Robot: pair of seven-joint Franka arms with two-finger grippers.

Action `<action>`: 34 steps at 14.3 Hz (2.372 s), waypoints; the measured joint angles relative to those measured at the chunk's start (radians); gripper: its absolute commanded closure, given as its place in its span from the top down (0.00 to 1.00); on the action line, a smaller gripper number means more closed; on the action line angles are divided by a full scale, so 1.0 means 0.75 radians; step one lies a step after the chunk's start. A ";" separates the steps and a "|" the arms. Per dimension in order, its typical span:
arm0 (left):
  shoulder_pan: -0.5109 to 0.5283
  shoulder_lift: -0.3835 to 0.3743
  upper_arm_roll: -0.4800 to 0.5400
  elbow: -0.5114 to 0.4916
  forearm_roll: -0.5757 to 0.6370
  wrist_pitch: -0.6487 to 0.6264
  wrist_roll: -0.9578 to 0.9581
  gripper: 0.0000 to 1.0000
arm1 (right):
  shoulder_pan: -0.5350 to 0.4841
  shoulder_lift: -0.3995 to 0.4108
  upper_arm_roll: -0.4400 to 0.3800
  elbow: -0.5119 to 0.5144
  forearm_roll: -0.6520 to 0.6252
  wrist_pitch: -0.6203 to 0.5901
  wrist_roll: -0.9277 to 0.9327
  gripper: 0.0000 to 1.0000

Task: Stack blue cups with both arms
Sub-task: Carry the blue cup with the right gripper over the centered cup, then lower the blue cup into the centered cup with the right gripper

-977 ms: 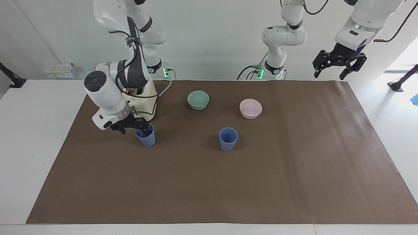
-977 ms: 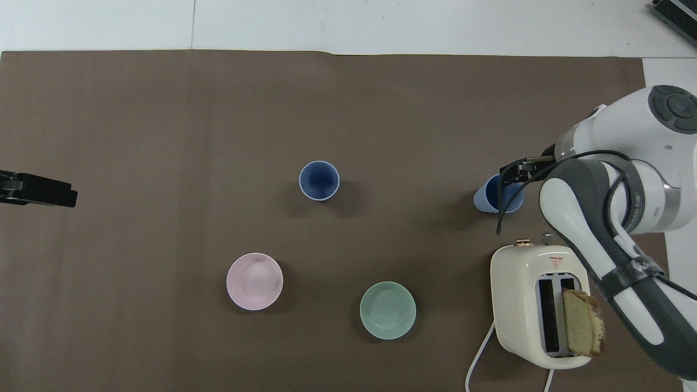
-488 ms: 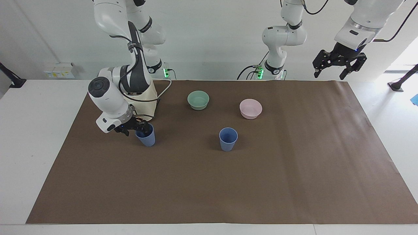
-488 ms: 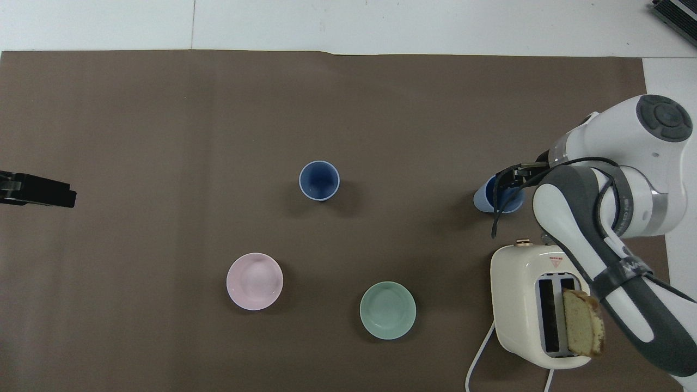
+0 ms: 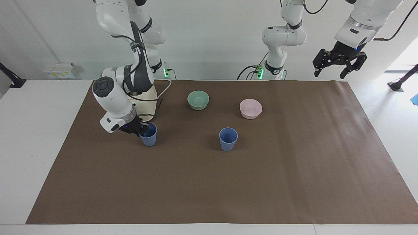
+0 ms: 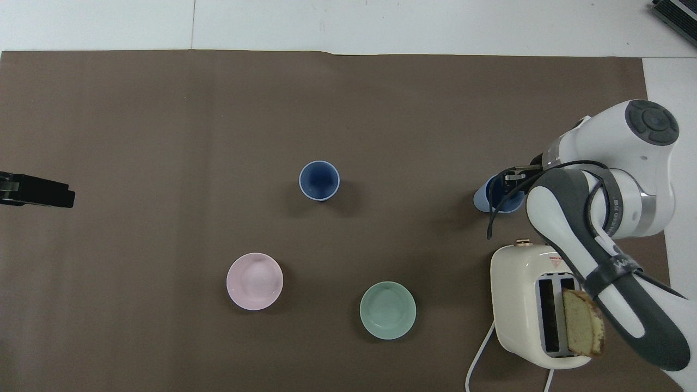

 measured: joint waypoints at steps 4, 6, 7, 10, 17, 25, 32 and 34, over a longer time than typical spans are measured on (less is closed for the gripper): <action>0.000 0.000 0.000 0.000 0.000 0.000 0.000 1.00 | 0.029 -0.001 0.000 0.059 0.001 -0.041 0.046 0.00; 0.000 0.000 0.000 0.000 0.000 0.000 0.000 1.00 | 0.082 -0.004 0.001 0.149 0.004 -0.102 0.165 0.00; 0.000 0.000 0.000 0.000 0.000 0.000 0.000 1.00 | 0.123 -0.006 0.003 0.197 0.005 -0.120 0.241 0.00; 0.000 0.000 0.000 0.000 0.000 0.000 0.000 1.00 | 0.250 -0.011 0.007 0.320 0.005 -0.137 0.420 0.00; 0.000 0.000 0.000 0.000 0.000 0.000 0.000 1.00 | 0.473 0.068 0.009 0.547 0.004 -0.147 0.697 0.00; 0.000 0.000 0.000 0.000 0.000 0.000 0.000 1.00 | 0.643 0.165 0.009 0.692 0.004 -0.102 0.760 0.00; 0.000 0.000 0.000 0.000 0.000 0.000 0.000 1.00 | 0.691 0.232 0.006 0.691 0.004 -0.086 0.760 0.00; 0.000 0.000 0.000 0.000 0.000 0.000 0.000 1.00 | 0.691 0.239 0.006 0.688 0.004 -0.084 0.760 0.00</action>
